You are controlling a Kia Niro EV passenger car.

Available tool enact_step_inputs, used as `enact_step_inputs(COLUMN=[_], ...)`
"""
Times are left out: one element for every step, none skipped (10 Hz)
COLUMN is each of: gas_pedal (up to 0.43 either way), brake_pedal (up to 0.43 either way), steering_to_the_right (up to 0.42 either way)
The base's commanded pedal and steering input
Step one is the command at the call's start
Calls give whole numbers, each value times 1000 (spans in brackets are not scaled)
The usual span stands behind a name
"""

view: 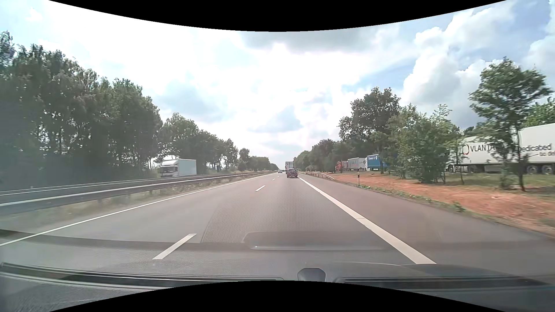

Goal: Follow the waypoints while adhering to traffic rules and regulations

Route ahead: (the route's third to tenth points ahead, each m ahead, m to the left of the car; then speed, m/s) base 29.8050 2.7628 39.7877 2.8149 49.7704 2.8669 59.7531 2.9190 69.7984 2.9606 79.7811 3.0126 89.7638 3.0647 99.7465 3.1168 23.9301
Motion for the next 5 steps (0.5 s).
enact_step_inputs(gas_pedal=[220,220,220,220,220], brake_pedal=[0,0,0,0,0], steering_to_the_right=[-2,-2,-3,-3,-3])
